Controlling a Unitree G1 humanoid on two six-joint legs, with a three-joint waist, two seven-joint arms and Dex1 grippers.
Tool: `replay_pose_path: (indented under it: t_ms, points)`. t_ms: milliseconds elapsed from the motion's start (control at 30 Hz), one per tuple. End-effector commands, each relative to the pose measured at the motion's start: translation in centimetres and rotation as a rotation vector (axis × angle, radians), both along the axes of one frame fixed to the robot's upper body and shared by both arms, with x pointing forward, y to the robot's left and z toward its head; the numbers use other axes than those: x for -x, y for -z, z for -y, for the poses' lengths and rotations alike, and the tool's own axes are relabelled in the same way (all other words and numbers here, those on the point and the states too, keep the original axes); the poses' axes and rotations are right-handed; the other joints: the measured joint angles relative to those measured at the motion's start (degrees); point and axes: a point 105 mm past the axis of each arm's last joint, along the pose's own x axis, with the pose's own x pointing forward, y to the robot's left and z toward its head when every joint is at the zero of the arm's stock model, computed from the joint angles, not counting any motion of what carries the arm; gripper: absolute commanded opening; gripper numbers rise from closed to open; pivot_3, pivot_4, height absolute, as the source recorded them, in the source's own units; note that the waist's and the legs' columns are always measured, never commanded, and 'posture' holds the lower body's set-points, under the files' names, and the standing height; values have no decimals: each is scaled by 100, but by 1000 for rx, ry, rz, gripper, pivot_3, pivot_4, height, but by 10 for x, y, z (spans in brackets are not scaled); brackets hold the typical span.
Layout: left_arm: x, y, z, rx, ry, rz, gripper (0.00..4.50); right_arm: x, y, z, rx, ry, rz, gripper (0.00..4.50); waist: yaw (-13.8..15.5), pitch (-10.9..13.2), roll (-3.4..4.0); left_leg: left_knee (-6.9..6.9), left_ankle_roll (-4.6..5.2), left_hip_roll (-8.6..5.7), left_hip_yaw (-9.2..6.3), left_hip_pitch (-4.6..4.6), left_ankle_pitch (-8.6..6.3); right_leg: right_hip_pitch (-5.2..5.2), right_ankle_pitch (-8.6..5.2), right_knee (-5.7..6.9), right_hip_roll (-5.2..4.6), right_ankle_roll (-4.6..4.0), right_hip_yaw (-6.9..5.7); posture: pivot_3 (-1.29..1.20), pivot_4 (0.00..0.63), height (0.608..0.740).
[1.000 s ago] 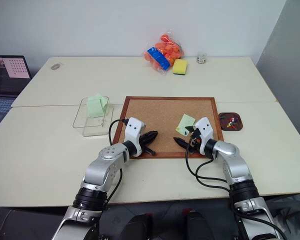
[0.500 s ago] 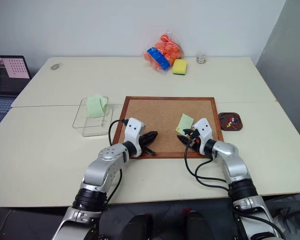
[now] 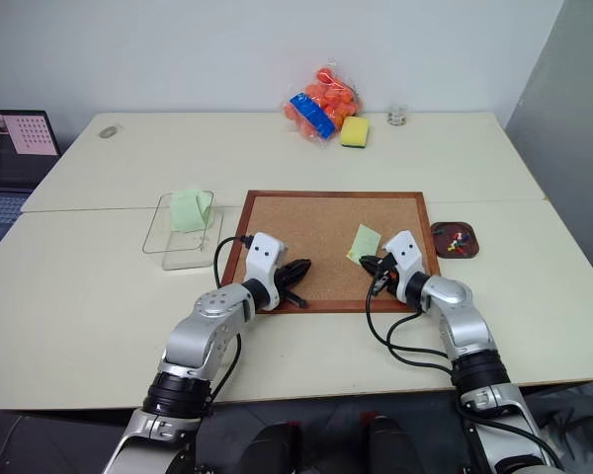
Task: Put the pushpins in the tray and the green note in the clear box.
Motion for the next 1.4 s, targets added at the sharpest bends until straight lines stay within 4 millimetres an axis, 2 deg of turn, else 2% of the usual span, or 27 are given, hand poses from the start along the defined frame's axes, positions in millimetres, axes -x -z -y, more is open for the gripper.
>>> replay_pose_path:
  t_ms: [33,133,433,567,800,867,967,1033,1233,1400]
  points:
    - [9,26,2,-16,13,-103,0,-2,-36,-3,-83,-9,95,8,0,0,0,0,0,0,0,0,0,0,0,0,0,0,0,0,150,740]
    - [10,26,2,-14,15,-105,0,2,-45,-7,-83,-35,129,8,1,0,0,0,0,1,0,-1,0,-2,0,1,0,0,1,0,150,740]
    - [8,26,4,-8,17,-102,0,6,-45,-6,-84,-40,121,8,4,0,0,1,0,1,-1,-1,0,0,0,1,-1,0,0,0,150,740]
    - [9,26,4,-9,17,-102,0,4,-51,1,-111,-5,124,8,4,0,0,1,0,1,-1,0,0,0,0,1,-1,0,0,0,150,740]
    - [9,26,1,-14,14,-102,0,-11,-79,68,-202,310,185,8,13,0,0,1,0,3,0,-4,0,0,1,-1,-5,-2,2,0,150,740]
    - [9,26,1,-14,16,-103,0,-18,-81,89,-202,415,196,8,9,0,0,0,0,1,2,-3,0,-1,1,-2,-5,-2,2,0,150,740]
    - [9,27,3,-14,21,-105,0,-28,-72,118,-117,566,187,8,4,0,0,-1,0,-3,4,2,0,0,-1,1,0,2,3,0,150,740]
    - [8,26,3,-15,23,-104,0,-33,-67,126,-112,607,156,8,1,0,0,0,1,-5,6,4,0,1,-2,3,1,3,3,0,150,740]
    - [6,24,1,-18,20,-98,0,-47,-56,131,-115,660,84,8,4,0,1,1,1,-6,10,4,1,1,0,3,2,1,7,0,150,740]
    - [8,25,-3,-19,7,-99,0,-53,-53,139,-128,715,67,982,6,0,1,1,2,-5,14,3,1,1,2,3,-1,-1,10,0,150,740]
